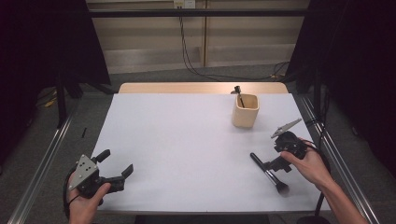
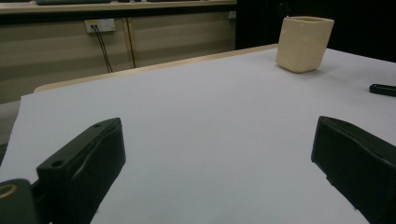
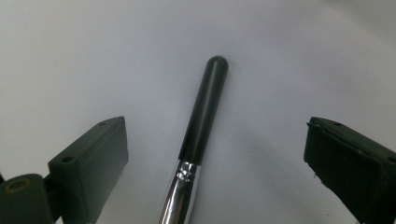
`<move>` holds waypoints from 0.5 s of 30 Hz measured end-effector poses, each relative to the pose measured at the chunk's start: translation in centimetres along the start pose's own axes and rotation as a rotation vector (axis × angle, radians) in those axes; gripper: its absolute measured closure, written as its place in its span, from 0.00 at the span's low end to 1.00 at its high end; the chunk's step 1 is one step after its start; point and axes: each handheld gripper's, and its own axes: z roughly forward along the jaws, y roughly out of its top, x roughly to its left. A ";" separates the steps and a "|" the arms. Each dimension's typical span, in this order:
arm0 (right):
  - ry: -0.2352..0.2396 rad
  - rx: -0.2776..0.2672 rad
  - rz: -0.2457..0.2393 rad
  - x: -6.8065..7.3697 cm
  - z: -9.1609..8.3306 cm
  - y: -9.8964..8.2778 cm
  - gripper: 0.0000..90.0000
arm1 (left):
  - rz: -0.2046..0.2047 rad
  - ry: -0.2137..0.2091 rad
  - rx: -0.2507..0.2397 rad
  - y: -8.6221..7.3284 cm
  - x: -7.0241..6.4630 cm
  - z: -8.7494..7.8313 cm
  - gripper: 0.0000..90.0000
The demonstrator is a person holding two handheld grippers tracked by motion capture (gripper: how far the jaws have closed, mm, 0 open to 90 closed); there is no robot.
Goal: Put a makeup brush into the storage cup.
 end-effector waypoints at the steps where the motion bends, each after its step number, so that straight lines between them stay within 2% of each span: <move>1: 0.010 0.018 -0.006 0.0 0.1 0.1 0.05 | 0.002 0.003 0.001 0.0 0.0 0.0 0.03; 3: 0.010 0.073 -0.013 0.1 0.4 0.3 0.06 | -0.003 0.001 0.001 0.0 0.1 0.1 0.03; 4: 0.005 0.084 -0.026 0.2 0.6 0.4 0.06 | 0.000 0.001 0.001 0.0 0.1 0.1 0.03; 9: 0.010 0.190 -0.023 0.3 1.6 0.7 0.11 | 0.004 -0.004 0.004 0.0 0.1 0.1 0.03; 10: 0.013 0.209 -0.021 0.3 1.8 0.7 0.15 | 0.004 -0.005 0.004 0.0 0.1 0.1 0.03; 12: 0.026 0.227 -0.022 0.4 2.1 0.7 0.30 | -0.002 -0.006 0.004 -0.1 0.1 0.1 0.03; 15: 0.020 0.248 -0.026 0.7 2.5 0.6 0.35 | -0.004 -0.003 0.010 -0.1 0.1 0.1 0.03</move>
